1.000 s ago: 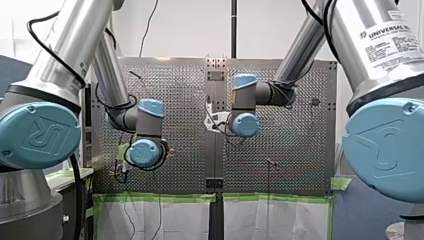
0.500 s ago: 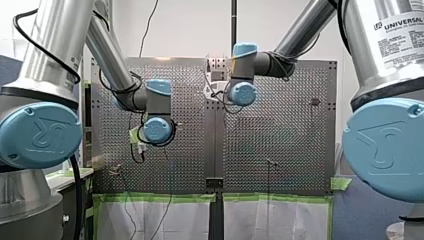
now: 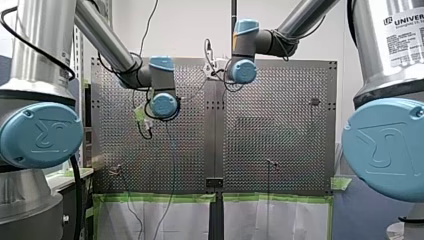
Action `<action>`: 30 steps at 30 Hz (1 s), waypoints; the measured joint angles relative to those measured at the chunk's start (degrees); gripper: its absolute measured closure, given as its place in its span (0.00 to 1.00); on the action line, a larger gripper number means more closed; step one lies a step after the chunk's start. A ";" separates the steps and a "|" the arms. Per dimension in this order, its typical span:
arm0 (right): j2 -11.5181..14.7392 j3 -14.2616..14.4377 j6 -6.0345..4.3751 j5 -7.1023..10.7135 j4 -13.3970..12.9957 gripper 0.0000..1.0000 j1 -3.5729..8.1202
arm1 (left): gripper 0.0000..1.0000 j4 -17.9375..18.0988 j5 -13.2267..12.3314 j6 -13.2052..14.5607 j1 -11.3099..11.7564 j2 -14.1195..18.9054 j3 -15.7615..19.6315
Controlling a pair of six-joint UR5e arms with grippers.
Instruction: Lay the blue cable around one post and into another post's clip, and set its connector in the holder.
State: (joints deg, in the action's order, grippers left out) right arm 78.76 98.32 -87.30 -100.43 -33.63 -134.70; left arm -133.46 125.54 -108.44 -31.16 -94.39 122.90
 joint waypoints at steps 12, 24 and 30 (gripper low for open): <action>-2.89 -0.57 2.10 2.00 5.31 1.00 -0.42 | 0.00 -5.92 -0.44 0.23 1.26 5.95 -5.08; -3.55 -3.50 2.53 2.90 7.10 1.00 -0.62 | 0.00 -11.69 -0.54 0.27 3.42 11.72 -6.33; -3.65 -5.57 2.55 4.34 7.91 1.00 -1.22 | 0.00 -14.88 -0.54 0.66 4.55 14.91 -8.04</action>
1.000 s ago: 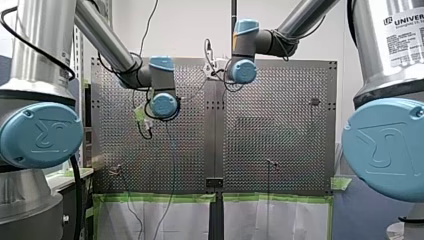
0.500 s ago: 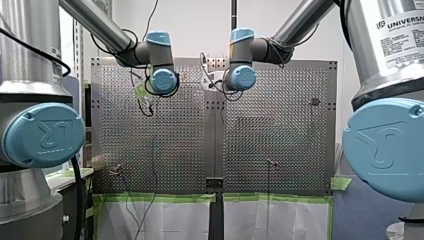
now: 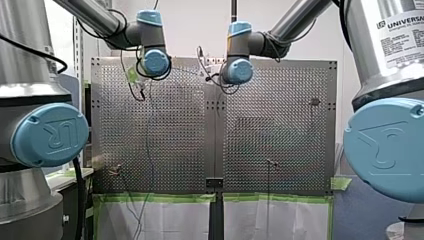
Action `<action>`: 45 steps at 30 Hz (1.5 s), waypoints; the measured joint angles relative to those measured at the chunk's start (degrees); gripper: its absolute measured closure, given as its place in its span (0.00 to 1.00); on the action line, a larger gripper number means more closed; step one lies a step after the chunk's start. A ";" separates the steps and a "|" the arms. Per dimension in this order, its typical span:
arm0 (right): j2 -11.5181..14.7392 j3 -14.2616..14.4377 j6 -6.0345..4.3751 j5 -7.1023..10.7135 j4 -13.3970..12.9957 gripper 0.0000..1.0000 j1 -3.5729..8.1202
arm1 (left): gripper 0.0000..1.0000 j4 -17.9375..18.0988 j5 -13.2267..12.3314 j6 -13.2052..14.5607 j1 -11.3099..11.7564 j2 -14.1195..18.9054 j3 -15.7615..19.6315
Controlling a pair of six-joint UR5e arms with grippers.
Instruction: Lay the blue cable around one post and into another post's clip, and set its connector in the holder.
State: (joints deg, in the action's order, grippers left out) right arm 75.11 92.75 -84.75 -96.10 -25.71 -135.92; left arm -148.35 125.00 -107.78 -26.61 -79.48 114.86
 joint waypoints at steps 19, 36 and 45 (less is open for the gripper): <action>-0.33 -8.96 0.04 1.19 3.94 1.00 -3.46 | 0.00 -10.04 -1.02 2.09 4.90 4.99 -4.84; -3.38 -15.45 1.79 1.25 7.52 1.00 -6.54 | 0.00 -18.82 -9.36 -0.36 13.35 5.01 -5.02; -4.89 -18.27 2.31 1.12 7.50 1.00 -7.84 | 0.00 -23.29 -13.85 -4.63 17.84 4.98 -5.13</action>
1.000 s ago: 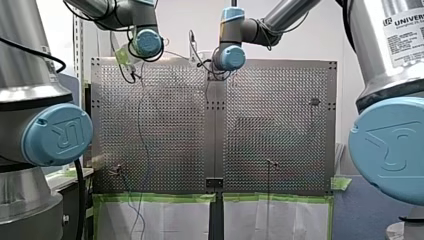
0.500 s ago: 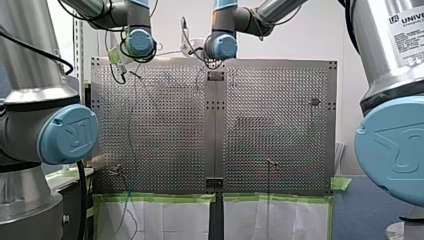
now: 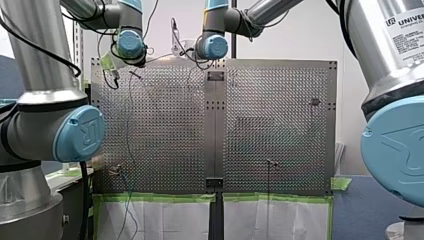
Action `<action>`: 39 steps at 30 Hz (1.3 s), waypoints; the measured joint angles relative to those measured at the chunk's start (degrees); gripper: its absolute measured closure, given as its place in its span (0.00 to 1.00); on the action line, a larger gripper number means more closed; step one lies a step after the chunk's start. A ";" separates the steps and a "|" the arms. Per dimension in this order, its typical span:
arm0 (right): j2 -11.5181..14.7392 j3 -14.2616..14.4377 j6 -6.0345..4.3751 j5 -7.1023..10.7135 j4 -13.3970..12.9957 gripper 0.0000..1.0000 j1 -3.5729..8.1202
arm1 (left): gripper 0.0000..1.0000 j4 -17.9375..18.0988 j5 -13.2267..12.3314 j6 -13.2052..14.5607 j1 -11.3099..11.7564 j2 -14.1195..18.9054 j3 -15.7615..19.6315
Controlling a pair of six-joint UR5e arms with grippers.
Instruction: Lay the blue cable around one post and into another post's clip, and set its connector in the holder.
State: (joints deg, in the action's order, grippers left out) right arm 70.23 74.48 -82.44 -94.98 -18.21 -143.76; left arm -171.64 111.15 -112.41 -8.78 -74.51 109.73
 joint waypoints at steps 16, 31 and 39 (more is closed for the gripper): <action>-4.09 -4.04 0.16 -0.21 -0.08 1.00 -1.35 | 0.00 -1.12 -8.12 -4.19 8.12 -2.06 -3.21; -6.14 -8.26 -0.08 0.11 0.86 1.00 -1.75 | 0.00 -0.11 -15.37 -6.43 15.60 -4.00 -7.04; -8.22 -12.19 0.14 0.14 2.74 1.00 -2.47 | 0.00 0.30 -16.79 -7.68 19.53 -4.22 -8.73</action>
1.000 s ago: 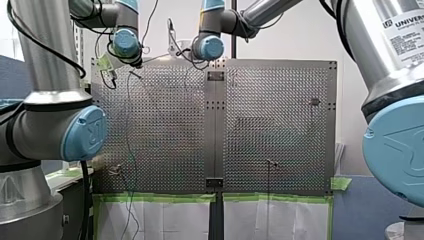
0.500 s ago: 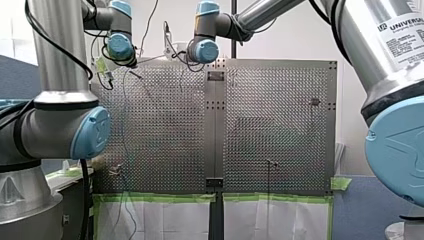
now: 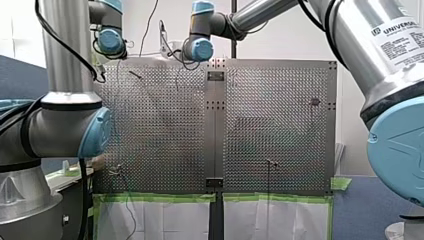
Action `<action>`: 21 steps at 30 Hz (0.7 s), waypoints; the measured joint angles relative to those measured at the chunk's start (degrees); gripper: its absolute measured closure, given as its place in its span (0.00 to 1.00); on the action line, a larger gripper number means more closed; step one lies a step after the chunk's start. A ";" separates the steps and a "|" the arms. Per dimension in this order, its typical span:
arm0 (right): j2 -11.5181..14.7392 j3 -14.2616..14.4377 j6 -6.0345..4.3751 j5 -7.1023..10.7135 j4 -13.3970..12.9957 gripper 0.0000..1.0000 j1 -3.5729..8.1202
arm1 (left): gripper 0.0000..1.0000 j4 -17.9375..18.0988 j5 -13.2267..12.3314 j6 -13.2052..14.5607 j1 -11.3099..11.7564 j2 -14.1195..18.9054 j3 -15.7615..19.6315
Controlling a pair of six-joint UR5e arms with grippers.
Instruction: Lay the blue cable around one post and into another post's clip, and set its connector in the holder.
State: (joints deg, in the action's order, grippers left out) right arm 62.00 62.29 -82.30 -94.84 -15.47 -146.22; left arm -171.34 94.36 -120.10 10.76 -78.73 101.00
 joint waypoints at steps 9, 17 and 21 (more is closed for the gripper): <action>-2.62 -4.29 0.00 0.00 1.73 1.00 -0.51 | 0.00 1.98 -3.19 -2.26 4.17 -1.40 -0.37; -4.50 -7.81 -0.19 0.00 2.61 1.00 -0.61 | 0.00 3.37 -5.30 -2.73 5.15 -3.63 -0.39; -4.79 -8.52 -0.36 0.00 2.68 1.00 -0.48 | 0.00 3.85 -6.13 -2.35 5.28 -4.94 -0.39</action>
State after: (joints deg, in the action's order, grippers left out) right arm 57.21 53.77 -82.66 -94.84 -12.79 -146.70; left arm -167.49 88.23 -122.45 16.03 -83.67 100.61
